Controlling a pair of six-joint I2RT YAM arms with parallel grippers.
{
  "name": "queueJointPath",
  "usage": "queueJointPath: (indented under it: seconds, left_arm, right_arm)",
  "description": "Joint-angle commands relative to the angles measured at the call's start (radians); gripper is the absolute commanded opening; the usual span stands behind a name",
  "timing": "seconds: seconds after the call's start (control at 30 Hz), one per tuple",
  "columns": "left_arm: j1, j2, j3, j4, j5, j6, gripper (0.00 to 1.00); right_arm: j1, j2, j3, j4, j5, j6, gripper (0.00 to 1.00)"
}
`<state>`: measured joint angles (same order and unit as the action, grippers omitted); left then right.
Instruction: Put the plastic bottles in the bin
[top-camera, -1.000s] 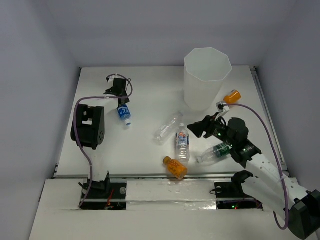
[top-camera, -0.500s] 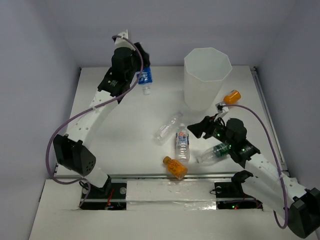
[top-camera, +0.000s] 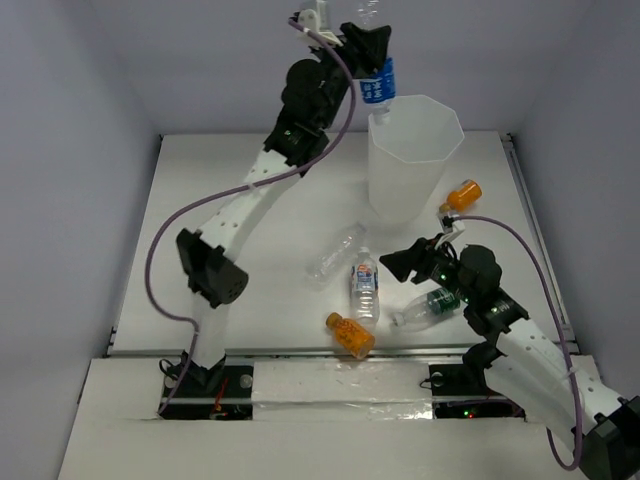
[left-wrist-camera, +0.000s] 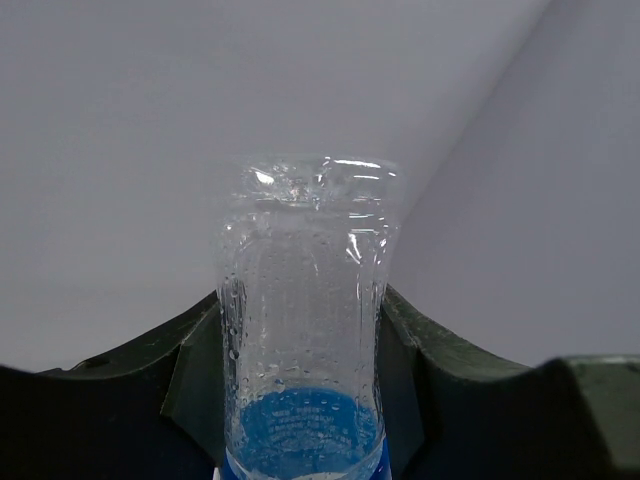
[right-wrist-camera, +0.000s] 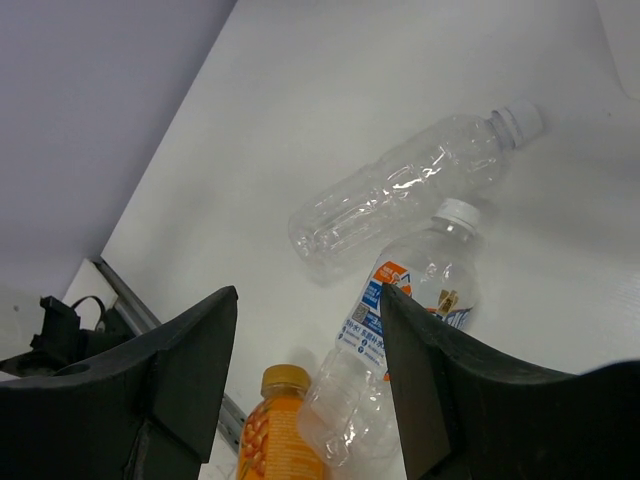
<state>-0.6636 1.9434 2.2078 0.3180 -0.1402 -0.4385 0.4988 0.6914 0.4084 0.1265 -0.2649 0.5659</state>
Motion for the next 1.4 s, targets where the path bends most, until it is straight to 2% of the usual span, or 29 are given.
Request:
queueJointPath:
  seconds: [0.0,0.07,0.23,0.37,0.47,0.5,0.6,0.63,0.67,0.7,0.83,0.93,0.97,1.03,1.07,1.1,1.17,1.2,1.23,1.27,1.3,1.33,1.37]
  left_arm:
    - [-0.033,0.168,0.194,0.075,-0.010,0.004,0.16]
    - [-0.033,0.251,0.283,0.108,-0.009,-0.022,0.16]
    - [-0.042,0.322,0.279,0.303,-0.053,0.000,0.17]
    - [-0.051,0.399,0.291,0.348,-0.041,0.024,0.18]
    - [-0.051,0.423,0.274,0.354,-0.018,0.032,0.25]
    - [-0.051,0.424,0.267,0.360,-0.016,0.041,0.33]
    - [-0.060,0.414,0.237,0.365,-0.009,0.058,0.49]
    - [-0.060,0.407,0.227,0.365,-0.007,0.069,0.60]
    - [-0.060,0.394,0.224,0.365,-0.003,0.075,0.66]
    - [-0.060,0.379,0.222,0.359,0.005,0.090,0.79]
    - [-0.070,0.336,0.222,0.334,0.034,0.109,0.96]
    - [-0.070,0.269,0.182,0.314,0.057,0.136,0.99]
    - [-0.079,0.220,0.164,0.306,0.057,0.145,0.99]
    - [-0.079,0.157,0.068,0.296,0.059,0.175,0.99]
    - [-0.079,0.078,0.025,0.293,0.056,0.185,0.99]
    - [-0.088,0.034,-0.031,0.296,0.056,0.202,0.99]
    - [-0.088,-0.134,-0.254,0.325,0.059,0.201,0.90]
    - [-0.097,-0.191,-0.346,0.363,0.059,0.195,0.84]
    - [-0.097,-0.254,-0.531,0.377,0.060,0.175,0.63]
    - [-0.097,-0.379,-0.622,0.412,0.038,0.159,0.54]
    - [-0.108,-0.438,-0.723,0.429,0.028,0.144,0.37]
    - [-0.117,-0.499,-0.911,0.446,0.024,0.117,0.30]
    - [-0.129,-0.605,-0.995,0.455,0.007,0.098,0.26]
  right_arm:
    - [0.006,-0.024,-0.013,0.002,0.004,0.011,0.65]
    - [0.006,-0.038,-0.019,0.005,-0.002,0.012,0.65]
    - [0.006,-0.064,-0.025,0.001,-0.013,0.006,0.65]
    - [0.006,-0.063,-0.034,0.028,-0.031,0.014,0.65]
    - [0.006,-0.059,-0.037,0.039,-0.022,0.015,0.65]
    - [0.006,-0.059,-0.037,0.039,-0.016,0.015,0.65]
    - [0.006,-0.062,-0.028,0.027,0.015,0.011,0.65]
    - [0.006,-0.066,-0.025,0.024,0.026,0.011,0.65]
    - [0.006,-0.069,-0.020,0.015,0.036,0.009,0.65]
    - [0.006,-0.070,-0.011,0.003,0.058,0.006,0.65]
    - [0.006,-0.070,0.036,-0.031,0.096,0.011,0.63]
    - [0.006,-0.073,0.087,-0.022,0.110,0.038,0.59]
    - [0.006,-0.075,0.099,-0.036,0.125,0.040,0.59]
    - [0.006,-0.082,0.125,-0.060,0.223,0.060,0.48]
    - [0.006,-0.089,0.132,-0.086,0.258,0.065,0.41]
    - [0.006,-0.101,0.135,-0.100,0.315,0.089,0.28]
    - [0.006,-0.110,0.147,-0.122,0.444,0.115,0.20]
    - [0.006,-0.112,0.153,-0.157,0.485,0.135,0.13]
    - [0.006,-0.115,0.168,-0.172,0.569,0.143,0.11]
    - [0.006,-0.115,0.174,-0.197,0.613,0.147,0.08]
    - [0.006,-0.115,0.176,-0.209,0.662,0.161,0.06]
    - [-0.011,-0.110,0.179,-0.220,0.737,0.167,0.05]
    - [-0.046,-0.104,0.182,-0.241,0.760,0.176,0.03]
